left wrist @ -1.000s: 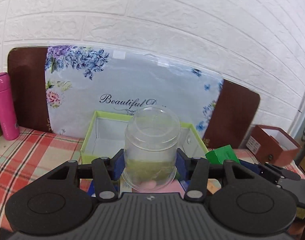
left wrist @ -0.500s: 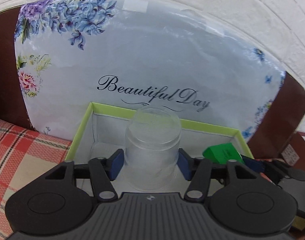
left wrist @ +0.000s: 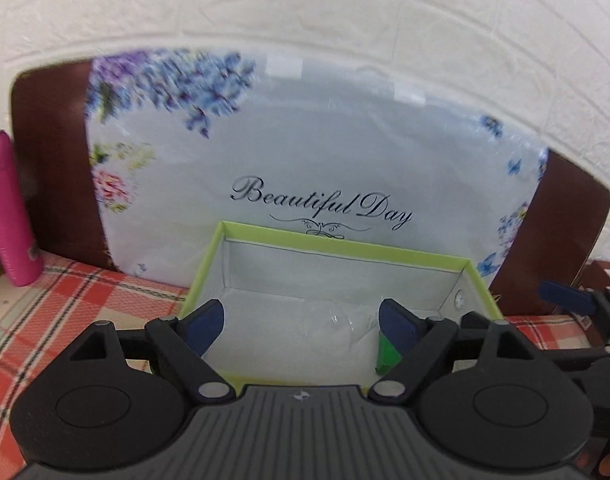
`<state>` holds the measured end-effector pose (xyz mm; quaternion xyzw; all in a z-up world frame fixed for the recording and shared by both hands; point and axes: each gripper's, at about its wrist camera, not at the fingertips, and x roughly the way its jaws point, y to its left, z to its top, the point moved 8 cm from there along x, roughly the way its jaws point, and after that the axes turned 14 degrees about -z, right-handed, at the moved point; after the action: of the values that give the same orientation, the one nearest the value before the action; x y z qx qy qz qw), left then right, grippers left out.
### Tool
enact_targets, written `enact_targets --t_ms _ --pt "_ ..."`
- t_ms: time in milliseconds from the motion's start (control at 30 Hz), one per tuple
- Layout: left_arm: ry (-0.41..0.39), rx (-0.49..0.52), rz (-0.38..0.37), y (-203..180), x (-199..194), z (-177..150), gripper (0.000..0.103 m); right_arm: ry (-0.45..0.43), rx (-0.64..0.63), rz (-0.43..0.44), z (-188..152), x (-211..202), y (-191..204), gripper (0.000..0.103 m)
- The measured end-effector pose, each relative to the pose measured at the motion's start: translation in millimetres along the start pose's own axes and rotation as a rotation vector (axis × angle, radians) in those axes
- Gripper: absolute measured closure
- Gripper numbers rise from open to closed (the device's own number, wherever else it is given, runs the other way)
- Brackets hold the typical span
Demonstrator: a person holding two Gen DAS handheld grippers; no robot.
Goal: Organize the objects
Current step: 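Return both tools to the clutter, right tool grasping the pink-cuffed glove, then grasp the blue-green tube box with the left tool while the right tool lifts the glove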
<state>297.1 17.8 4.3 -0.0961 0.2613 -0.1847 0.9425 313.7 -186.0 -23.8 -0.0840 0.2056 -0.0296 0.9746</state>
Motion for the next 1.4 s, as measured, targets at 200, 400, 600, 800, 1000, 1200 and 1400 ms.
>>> enact_targets --t_ms 200,400,600,800,1000,1200,1400 --pt "-0.023 0.004 0.0 -23.2 -58.2 -25.8 0.014 -0.075 0.055 0.011 9.7 -72.2 -21.7 0.0" --pt "0.021 -0.024 -0.002 -33.0 -95.0 -85.9 0.013 -0.064 0.093 0.004 -32.7 -134.8 -29.3 0.0" --pt "0.116 -0.034 0.04 -28.3 -104.0 -140.8 0.013 0.069 0.128 0.044 -113.3 -170.3 -14.6 0.0" --pt "0.111 -0.058 0.082 -14.1 -123.3 -151.0 0.013 0.096 0.084 0.089 -140.4 -179.4 19.4 0.007" --pt "0.067 -0.084 0.109 -1.4 -138.5 -142.6 0.013 -0.04 -0.07 0.071 -114.4 -163.9 59.7 0.014" --pt "0.072 -0.072 0.075 -2.0 -123.6 -137.6 0.013 -0.053 -0.187 0.077 -115.9 -139.4 89.7 0.059" --pt "0.075 -0.07 0.02 -3.6 -90.8 -123.0 0.026 0.0 -0.061 0.124 -115.6 -149.4 61.0 0.094"
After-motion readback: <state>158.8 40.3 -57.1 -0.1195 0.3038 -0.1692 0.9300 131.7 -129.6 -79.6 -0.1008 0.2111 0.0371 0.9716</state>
